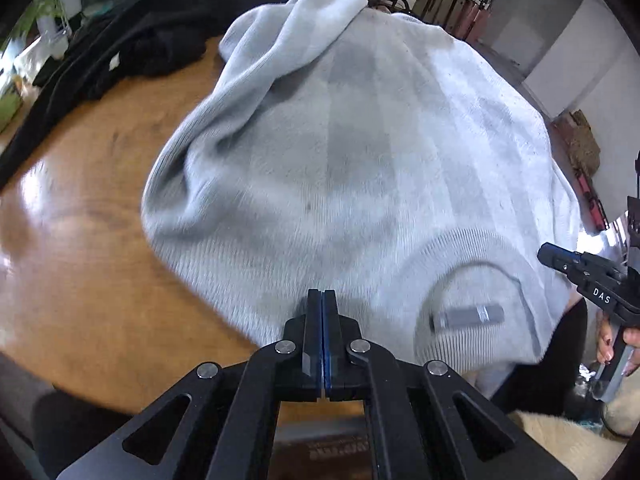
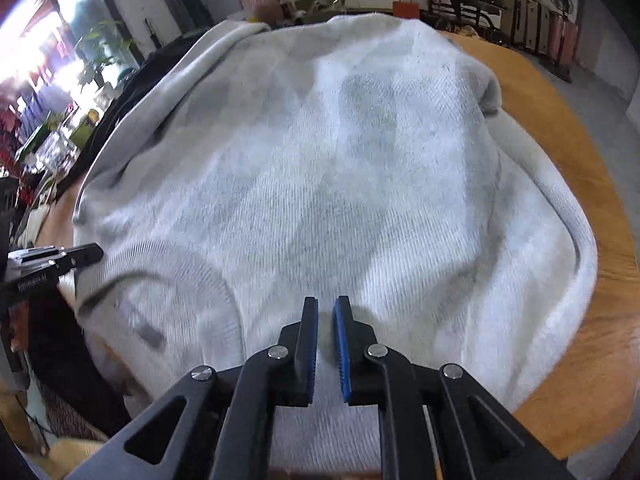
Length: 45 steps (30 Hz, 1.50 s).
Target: Fold clothes
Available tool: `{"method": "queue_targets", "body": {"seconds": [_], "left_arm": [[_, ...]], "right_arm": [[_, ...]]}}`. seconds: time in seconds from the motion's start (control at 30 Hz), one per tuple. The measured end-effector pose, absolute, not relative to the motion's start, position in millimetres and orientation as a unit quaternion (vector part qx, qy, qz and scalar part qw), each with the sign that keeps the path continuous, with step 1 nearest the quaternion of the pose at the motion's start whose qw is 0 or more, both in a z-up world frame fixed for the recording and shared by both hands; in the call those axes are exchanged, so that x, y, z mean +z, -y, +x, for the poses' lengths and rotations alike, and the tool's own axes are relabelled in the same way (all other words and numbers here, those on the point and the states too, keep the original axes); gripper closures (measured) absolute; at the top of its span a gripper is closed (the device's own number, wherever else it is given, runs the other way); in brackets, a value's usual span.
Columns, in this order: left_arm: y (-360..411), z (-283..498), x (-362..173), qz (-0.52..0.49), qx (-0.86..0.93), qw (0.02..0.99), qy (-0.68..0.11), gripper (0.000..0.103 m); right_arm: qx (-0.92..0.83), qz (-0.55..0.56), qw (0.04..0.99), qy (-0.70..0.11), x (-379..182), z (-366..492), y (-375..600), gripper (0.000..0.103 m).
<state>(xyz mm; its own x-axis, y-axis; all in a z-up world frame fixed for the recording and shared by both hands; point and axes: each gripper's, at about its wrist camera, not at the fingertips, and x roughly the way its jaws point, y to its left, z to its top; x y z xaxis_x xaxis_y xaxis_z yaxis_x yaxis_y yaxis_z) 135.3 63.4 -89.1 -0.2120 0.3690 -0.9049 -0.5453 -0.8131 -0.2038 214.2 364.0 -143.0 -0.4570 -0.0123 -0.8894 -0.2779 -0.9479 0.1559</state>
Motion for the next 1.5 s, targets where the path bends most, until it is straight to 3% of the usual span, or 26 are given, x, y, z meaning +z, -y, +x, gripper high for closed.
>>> {"method": "queue_targets", "body": {"seconds": [0.23,0.4,0.67,0.97,1.07,1.17,1.2,1.23,1.27,1.33,1.4,1.5], "left_arm": [[-70.4,138.8,-73.1,-0.58,0.738,0.325,-0.113,0.1],[-90.4,105.6,-38.9,-0.508,0.795,0.317,-0.098,0.1],[-109.0,99.0,-96.7,-0.528,0.795,0.279,-0.109,0.1],[-78.1,136.3,-94.7,-0.535,0.783,0.296,-0.116,0.1],[-69.8,120.8,-89.3,-0.562,0.761,0.315,-0.073,0.1],[-58.2,97.4,-60.6,-0.545,0.766,0.341,-0.021,0.098],[-56.9,87.0,-48.2,-0.534,0.772,0.345,-0.015,0.092],[-59.3,71.6,-34.8,-0.524,0.778,0.347,-0.014,0.075],[-69.8,54.0,-29.2,-0.522,0.78,0.345,-0.012,0.05],[-83.8,16.1,-13.4,-0.518,0.788,0.332,-0.001,0.032],[-68.9,1.9,5.9,-0.514,0.798,0.314,-0.008,0.032],[-146.9,-62.2,14.2,-0.503,0.808,0.301,-0.054,0.032]], "right_arm": [[0.835,-0.528,0.063,-0.145,-141.4,230.3,-368.7,0.093],[0.844,-0.511,0.07,-0.146,-128.0,201.0,-384.0,0.077],[0.848,-0.491,0.098,-0.177,-138.8,164.0,-403.4,0.077],[0.841,-0.505,0.108,-0.158,-155.5,180.3,-383.7,0.077],[0.842,-0.508,0.104,-0.148,-155.6,175.5,-379.9,0.072],[0.836,-0.506,0.081,-0.194,-147.9,166.7,-394.1,0.072],[0.844,-0.49,0.082,-0.203,-136.8,163.9,-404.0,0.071],[0.851,-0.473,0.084,-0.212,-125.2,161.1,-414.2,0.071],[0.859,-0.457,0.091,-0.212,-113.5,157.3,-423.8,0.07],[0.872,-0.43,0.107,-0.208,-90.9,145.8,-443.4,0.063],[0.878,-0.417,0.126,-0.199,-73.9,121.0,-469.3,0.058],[0.873,-0.427,0.146,-0.186,-69.6,75.9,-513.2,0.055]]}}
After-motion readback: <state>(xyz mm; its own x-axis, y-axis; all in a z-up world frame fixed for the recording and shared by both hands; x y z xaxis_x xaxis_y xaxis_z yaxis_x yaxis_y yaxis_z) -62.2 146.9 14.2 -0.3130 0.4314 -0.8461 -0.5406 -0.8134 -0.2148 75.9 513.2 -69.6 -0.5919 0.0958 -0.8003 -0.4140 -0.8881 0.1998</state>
